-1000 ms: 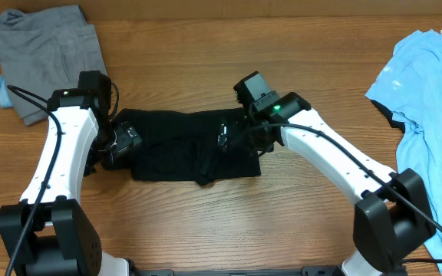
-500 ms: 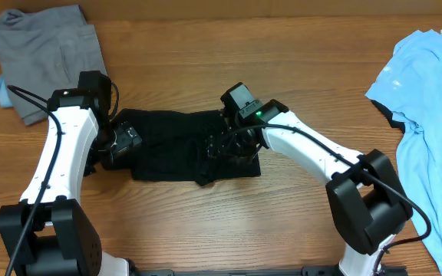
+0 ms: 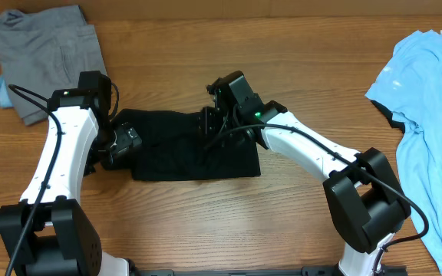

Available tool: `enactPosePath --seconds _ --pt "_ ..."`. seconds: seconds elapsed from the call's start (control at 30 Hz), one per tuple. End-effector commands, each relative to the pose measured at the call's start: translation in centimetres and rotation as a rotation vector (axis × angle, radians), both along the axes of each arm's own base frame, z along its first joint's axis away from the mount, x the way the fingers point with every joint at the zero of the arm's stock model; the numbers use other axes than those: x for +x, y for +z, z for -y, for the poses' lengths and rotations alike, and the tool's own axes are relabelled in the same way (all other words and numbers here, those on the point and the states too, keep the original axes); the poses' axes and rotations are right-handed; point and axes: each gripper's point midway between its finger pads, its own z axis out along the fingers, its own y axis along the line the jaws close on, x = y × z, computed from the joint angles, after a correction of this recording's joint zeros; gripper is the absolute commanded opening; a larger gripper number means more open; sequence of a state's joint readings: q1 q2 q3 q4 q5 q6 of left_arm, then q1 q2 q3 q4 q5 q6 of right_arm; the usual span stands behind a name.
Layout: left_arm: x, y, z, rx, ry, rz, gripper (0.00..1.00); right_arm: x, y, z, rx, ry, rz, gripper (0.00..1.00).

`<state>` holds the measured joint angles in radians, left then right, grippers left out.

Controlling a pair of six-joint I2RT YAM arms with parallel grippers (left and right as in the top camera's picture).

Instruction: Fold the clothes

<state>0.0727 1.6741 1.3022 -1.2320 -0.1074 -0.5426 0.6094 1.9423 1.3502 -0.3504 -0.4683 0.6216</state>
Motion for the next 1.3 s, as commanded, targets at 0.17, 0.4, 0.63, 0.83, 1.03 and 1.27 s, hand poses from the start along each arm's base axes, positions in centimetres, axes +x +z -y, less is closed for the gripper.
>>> enactPosePath --seconds 0.17,0.4,0.63,0.83,1.03,1.27 --pt "-0.3 -0.3 -0.1 -0.006 -0.018 -0.018 1.0 1.4 4.3 -0.5 0.116 0.034 0.026 1.0" --pt "-0.5 -0.3 -0.1 -0.007 -0.017 -0.025 1.0 2.6 5.0 9.3 -0.012 -0.158 -0.197 1.0" --pt "-0.3 -0.3 -0.1 -0.007 -0.017 -0.019 1.0 -1.6 -0.6 6.9 -0.103 -0.037 -0.305 0.95" --pt "-0.5 -0.3 -0.1 -0.007 -0.018 -0.026 1.0 -3.4 -3.7 2.7 -0.108 0.006 -0.355 0.92" --pt "-0.5 -0.3 -0.1 -0.007 -0.018 -0.025 1.0 -2.1 -3.2 0.5 -0.001 0.016 -0.325 0.62" --pt "-0.4 -0.3 -0.1 -0.004 -0.021 -0.025 1.0 0.5 -1.3 -1.5 0.097 0.016 -0.191 0.13"
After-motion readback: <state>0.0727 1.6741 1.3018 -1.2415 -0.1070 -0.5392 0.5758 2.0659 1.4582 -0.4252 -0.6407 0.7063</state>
